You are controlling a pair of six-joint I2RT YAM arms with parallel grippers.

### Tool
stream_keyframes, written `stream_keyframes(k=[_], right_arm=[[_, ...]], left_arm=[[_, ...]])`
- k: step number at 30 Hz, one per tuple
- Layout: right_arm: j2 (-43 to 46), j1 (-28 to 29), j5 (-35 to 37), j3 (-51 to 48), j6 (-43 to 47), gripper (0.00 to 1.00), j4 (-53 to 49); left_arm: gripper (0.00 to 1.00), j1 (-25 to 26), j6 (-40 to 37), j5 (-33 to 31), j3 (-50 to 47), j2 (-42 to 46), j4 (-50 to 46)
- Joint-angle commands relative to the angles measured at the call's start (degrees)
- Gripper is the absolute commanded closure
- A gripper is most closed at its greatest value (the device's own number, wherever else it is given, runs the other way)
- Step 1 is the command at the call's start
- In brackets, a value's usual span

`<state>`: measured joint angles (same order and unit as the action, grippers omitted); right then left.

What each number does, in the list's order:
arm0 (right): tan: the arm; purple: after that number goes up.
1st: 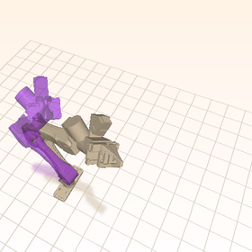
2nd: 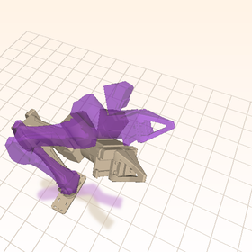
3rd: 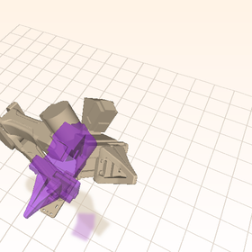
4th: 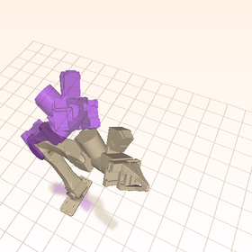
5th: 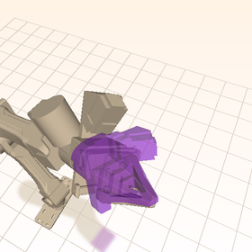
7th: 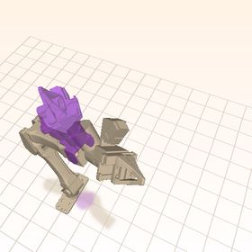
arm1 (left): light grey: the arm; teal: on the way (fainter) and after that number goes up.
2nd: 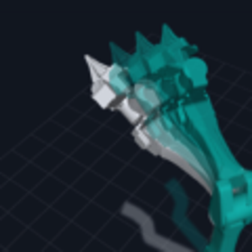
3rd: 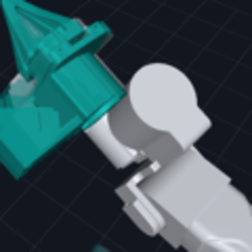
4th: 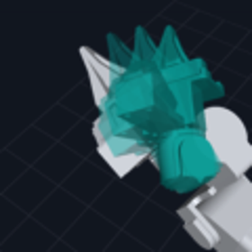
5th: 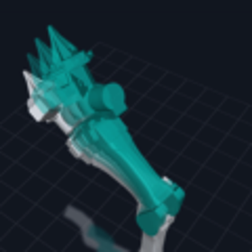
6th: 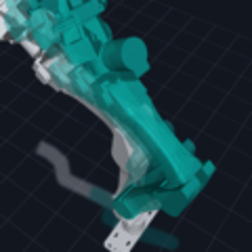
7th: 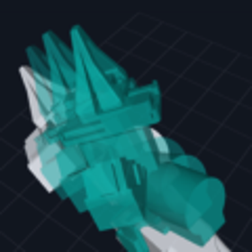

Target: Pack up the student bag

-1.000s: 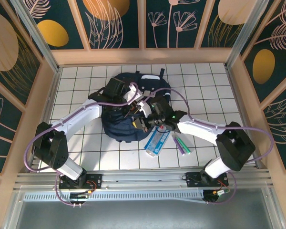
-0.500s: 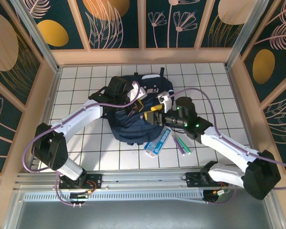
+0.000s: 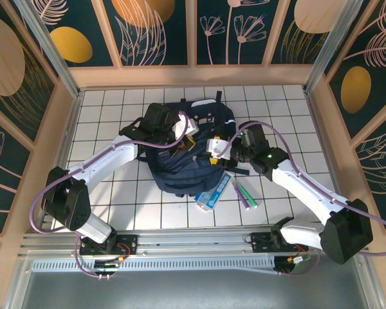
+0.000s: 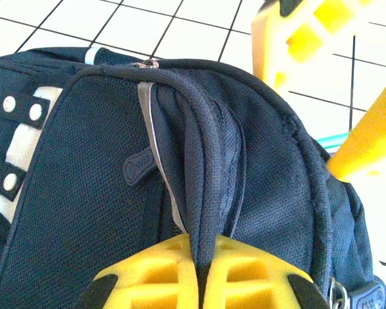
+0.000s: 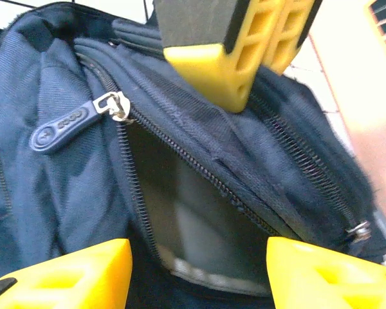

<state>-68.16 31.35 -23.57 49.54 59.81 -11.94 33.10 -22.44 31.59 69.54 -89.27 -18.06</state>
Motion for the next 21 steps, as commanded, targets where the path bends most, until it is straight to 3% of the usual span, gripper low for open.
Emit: stream_keyframes(k=[1,8,12,17,21], right_arm=[[3.03,-2.49,-4.14,-1.45,6.54,0.4,11.55],[0.24,-2.82,-4.71,-1.73,11.3,0.38,16.31],[-4.0,-2.72,-4.89,1.14,18.89,0.38,11.07],[-7.75,-2.42,-7.68,2.85,18.59,0.37,14.17],[-11.32,-1.38,-9.2,5.92,18.32,0.46,14.73]], left_arm=[[1.0,0.5,-1.15,7.78,-0.02,3.05,5.58],[1.0,0.53,0.54,9.86,0.69,2.18,5.68],[1.0,0.56,1.45,11.67,0.66,1.69,6.02],[1.0,0.51,-0.22,15.2,0.73,0.35,5.06],[1.0,0.43,-2.42,18.38,0.16,-0.54,5.93]])
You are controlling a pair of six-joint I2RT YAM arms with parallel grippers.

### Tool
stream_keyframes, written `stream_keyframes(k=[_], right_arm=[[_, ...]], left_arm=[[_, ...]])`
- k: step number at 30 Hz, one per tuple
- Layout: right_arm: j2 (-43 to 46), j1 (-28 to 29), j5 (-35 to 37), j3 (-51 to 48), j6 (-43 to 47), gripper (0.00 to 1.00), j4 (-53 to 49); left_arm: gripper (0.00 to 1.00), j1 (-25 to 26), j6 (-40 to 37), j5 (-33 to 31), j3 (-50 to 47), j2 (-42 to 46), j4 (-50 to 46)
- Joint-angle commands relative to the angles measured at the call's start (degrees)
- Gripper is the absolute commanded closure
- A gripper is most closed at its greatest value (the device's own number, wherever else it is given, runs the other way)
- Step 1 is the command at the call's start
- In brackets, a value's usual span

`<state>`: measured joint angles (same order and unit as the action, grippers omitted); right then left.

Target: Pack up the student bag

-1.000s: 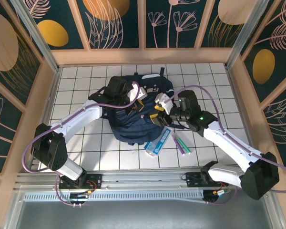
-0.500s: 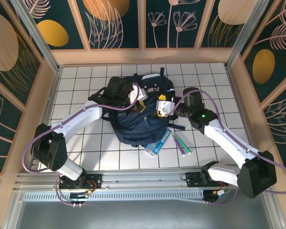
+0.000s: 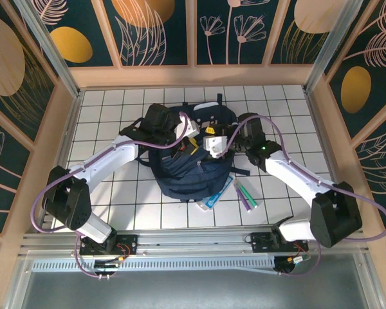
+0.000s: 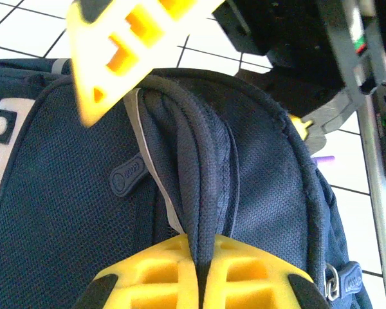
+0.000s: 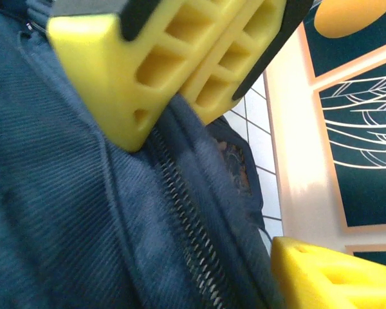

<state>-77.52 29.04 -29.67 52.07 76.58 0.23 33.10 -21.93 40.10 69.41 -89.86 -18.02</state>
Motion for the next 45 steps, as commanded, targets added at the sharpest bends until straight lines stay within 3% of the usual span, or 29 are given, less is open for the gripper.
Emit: stream_keyframes(k=[1,4,6,9,13,14,17,20,22,26,31,36,40,42,45], right_arm=[[-2.58,1.02,-3.51,3.99,1.37,0.55,2.41],[-4.21,1.02,-3.46,5.57,-1.09,0.86,1.63],[-5.06,1.0,-2.04,6.09,-5.58,0.96,3.86],[-6.32,1.75,0.89,6.38,-13.09,1.0,7.64],[-7.86,1.94,2.67,7.09,-21.97,1.0,10.84],[-8.17,1.99,2.68,7.15,-23.64,1.0,11.57],[-8.92,1.95,2.29,7.08,-26.65,1.0,12.55],[-9.68,1.99,1.12,7.6,-28.16,1.0,11.84],[-9.92,2.96,1.17,7.48,-28.0,1.0,11.43],[-9.76,4.66,3.06,7.58,-26.27,1.0,9.34],[-9.46,6.18,4.16,7.61,-25.12,1.0,7.62],[-9.67,7.03,4.87,7.57,-24.46,1.0,6.51],[-9.87,7.21,5.5,7.56,-23.97,1.0,5.88],[-10.09,7.26,5.84,7.56,-23.66,1.0,5.64],[-10.08,7.26,5.6,7.6,-23.18,1.0,5.08]], left_arm=[[0.97,0.12,-2.84,10.15,0.25,-0.02,6.23],[0.71,-3.09,9.03,5.09,-1.8,1.84,13.89],[0.47,-7.07,25.97,-2.18,-5.74,6.21,22.78],[0.31,-8.96,40.6,-7.05,-10.25,14.19,26.38],[0.45,-8.63,64.97,-7.22,-16.19,19.87,21.16],[0.47,-7.82,67.46,-5.25,-16.91,20.26,17.59],[0.44,-1.27,69.89,-7.92,-17.89,21.81,7.24],[0.49,2.85,78.88,-10.17,-22.76,23.58,9.53],[0.53,3.25,79.88,-11.38,-23.7,23.15,8.93],[0.49,3.58,75.59,-18.39,-19.58,20.79,1.16],[0.48,3.55,76.44,-16.99,-18.76,19.1,6.1],[0.61,3.55,74.65,-17.46,-16.24,17.97,5.55],[0.64,3.52,72.7,-20.77,-14.04,17.45,0.35],[0.76,3.53,72.68,-20.89,-14.03,17.3,-0.85],[0.76,3.47,73.34,-20.89,-14.03,17.36,-1.67]])
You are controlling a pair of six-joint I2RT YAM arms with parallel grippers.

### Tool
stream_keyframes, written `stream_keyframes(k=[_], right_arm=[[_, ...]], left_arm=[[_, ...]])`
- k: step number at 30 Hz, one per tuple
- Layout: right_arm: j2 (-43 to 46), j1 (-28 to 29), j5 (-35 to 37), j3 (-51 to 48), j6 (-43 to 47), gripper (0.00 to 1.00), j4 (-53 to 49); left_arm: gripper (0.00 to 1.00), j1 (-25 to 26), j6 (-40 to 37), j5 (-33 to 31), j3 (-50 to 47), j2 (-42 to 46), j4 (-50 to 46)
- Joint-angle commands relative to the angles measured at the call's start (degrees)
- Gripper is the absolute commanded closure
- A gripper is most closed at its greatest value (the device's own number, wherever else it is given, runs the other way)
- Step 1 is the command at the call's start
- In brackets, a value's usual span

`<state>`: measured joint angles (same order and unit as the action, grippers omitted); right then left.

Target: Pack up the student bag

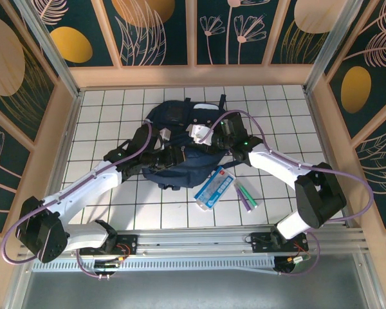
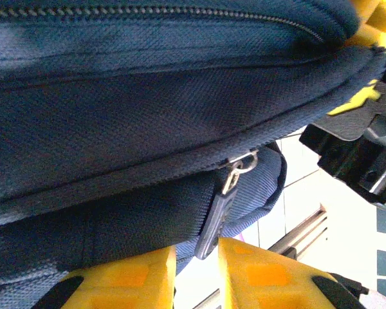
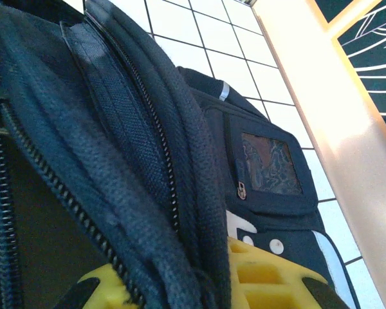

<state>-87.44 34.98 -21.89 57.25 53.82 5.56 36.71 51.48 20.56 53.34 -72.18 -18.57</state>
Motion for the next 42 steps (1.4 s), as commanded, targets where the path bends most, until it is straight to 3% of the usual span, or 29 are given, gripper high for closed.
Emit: stream_keyframes(k=[1,4,10,17,23,35,42], right_arm=[[-0.17,1.32,-2.19,2.4,-0.31,1.0,-0.43],[-0.27,1.36,-2.11,2.59,0.22,1.0,-1.06],[-0.44,1.37,-2.1,2.5,0.51,1.0,-1.23],[-0.69,1.41,-2.02,2.87,0.48,1.0,-1.38],[-0.74,1.45,-1.58,3.03,0.41,1.0,-1.43],[-1.93,1.27,-1.8,3.65,-1.34,1.0,-0.6],[-1.82,1.93,-2.1,4.05,-1.18,1.0,-1.36]], left_arm=[[0.74,-0.12,-0.14,-1.54,2.04,-0.32,-1.47],[0.61,-0.14,-0.18,-2.47,4.07,-0.07,-1.79],[0.51,-0.23,-1.99,-7.67,7.33,-0.12,-6.18],[0.59,-0.23,-1.99,-5.59,7.75,-3.21,-6.04],[0.66,-0.21,-0.63,0.63,4.56,-3.34,-2.62],[0.65,-0.12,0.9,1.86,-1.57,0.23,-1.49],[0.66,-0.19,-0.18,1.63,1.44,-2.19,0.71]])
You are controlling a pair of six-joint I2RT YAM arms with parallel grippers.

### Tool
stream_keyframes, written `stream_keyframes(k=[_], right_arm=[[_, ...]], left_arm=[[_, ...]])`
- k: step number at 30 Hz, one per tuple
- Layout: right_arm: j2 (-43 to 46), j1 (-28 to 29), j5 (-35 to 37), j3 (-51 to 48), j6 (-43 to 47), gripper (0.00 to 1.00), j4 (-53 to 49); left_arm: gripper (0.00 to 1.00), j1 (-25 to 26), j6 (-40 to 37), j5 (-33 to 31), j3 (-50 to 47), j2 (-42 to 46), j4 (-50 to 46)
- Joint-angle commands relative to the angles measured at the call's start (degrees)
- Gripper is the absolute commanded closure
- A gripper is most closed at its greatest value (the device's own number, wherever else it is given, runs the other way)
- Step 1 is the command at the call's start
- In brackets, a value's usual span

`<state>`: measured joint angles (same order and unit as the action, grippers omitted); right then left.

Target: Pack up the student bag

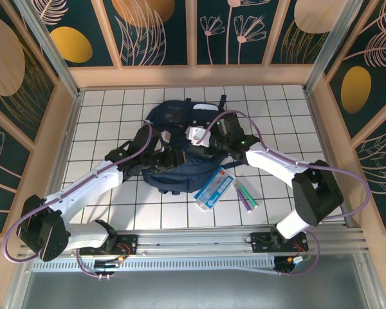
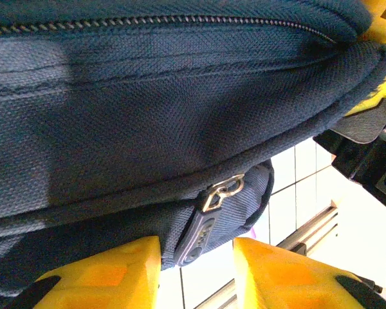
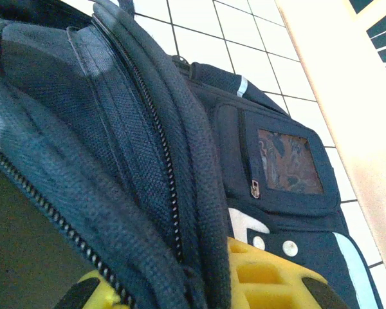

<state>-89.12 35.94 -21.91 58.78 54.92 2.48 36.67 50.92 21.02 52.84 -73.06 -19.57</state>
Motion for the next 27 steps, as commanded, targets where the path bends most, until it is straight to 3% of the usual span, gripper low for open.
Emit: stream_keyframes(k=[1,13,17,24,27], right_arm=[[-0.01,0.97,-2.16,2.42,-2.2,1.0,1.68],[0.65,1.74,-2.57,1.62,-2.44,1.0,0.94],[0.73,1.87,-2.09,1.5,-2.52,1.0,0.75],[4.1,-1.55,-4.46,-0.45,-0.9,1.0,-0.44],[7.04,-4.12,-8.23,-2.82,0.98,1.0,1.22]], left_arm=[[0.66,-0.12,-0.01,1.26,2.31,-1.69,1.8],[0.84,-0.17,-0.26,0.23,2.02,-2.8,5.36],[0.99,-0.19,-1.02,-1.53,0.72,-2.24,5.47],[1.0,-4.18,-9.67,-10.11,0.39,2.03,-4.54],[1.0,-8.5,-16.08,-9.32,-3.31,6.17,-4.73]])
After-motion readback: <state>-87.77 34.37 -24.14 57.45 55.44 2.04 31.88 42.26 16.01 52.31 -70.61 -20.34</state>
